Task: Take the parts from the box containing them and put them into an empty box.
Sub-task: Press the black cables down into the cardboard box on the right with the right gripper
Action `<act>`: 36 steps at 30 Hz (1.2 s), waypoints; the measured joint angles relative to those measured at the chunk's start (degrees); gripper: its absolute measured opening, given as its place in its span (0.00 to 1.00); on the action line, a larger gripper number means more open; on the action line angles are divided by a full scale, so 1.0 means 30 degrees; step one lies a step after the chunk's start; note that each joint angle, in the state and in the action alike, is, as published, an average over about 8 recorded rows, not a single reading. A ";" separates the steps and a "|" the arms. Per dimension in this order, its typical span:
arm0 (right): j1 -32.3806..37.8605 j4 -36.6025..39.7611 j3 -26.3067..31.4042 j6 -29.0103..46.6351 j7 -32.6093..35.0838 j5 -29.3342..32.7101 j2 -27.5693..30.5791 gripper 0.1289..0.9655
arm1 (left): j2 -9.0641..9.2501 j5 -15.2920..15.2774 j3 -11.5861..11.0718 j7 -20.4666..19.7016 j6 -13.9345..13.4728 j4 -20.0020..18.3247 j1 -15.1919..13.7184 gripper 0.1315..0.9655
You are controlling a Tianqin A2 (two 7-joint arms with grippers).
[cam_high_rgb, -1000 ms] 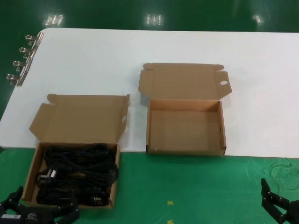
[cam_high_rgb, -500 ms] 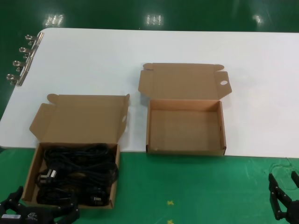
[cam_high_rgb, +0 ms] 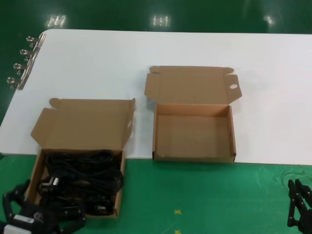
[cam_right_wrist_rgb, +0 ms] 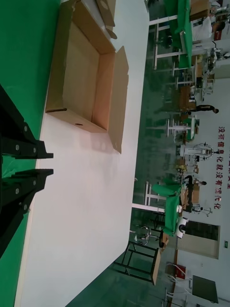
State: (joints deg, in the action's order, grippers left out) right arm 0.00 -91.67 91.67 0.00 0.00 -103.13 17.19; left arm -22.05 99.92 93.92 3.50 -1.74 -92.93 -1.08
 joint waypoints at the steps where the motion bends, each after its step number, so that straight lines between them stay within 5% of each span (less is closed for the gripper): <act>1: 0.0000 0.0000 0.0000 0.0000 0.0000 0.0000 0.0000 0.13 | -0.0257 -0.0211 0.0054 0.0242 -0.0166 -0.0091 -0.0068 1.00; 10: 0.0000 0.0000 0.0000 0.0000 0.0000 0.0000 0.0000 0.04 | -0.3544 -0.3197 0.0736 0.1822 -0.2442 -0.0377 -0.1661 1.00; 17: 0.0000 0.0000 0.0000 0.0000 0.0000 0.0000 0.0000 0.03 | -0.7010 -0.6483 0.1901 0.0906 -0.6608 -0.0003 -0.4353 1.00; 21: 0.0000 0.0000 0.0000 0.0000 -0.0001 0.0000 0.0000 0.02 | -0.8246 -0.8258 0.2850 0.0411 -0.9178 0.0626 -0.6103 1.00; 27: 0.0000 0.0000 0.0000 0.0000 -0.0001 0.0000 0.0000 0.03 | -0.8558 -0.9945 0.4483 0.0771 -1.2109 0.2427 -0.8832 1.00; 36: 0.0000 0.0000 0.0000 -0.0001 -0.0001 0.0000 0.0000 0.10 | -0.7016 -1.0960 0.6119 0.1848 -1.3679 0.4417 -1.2023 1.00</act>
State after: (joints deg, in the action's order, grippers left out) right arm 0.00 -91.67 91.67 0.00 0.00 -103.13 17.19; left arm -43.10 67.04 112.27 9.04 -42.78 -79.68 -37.15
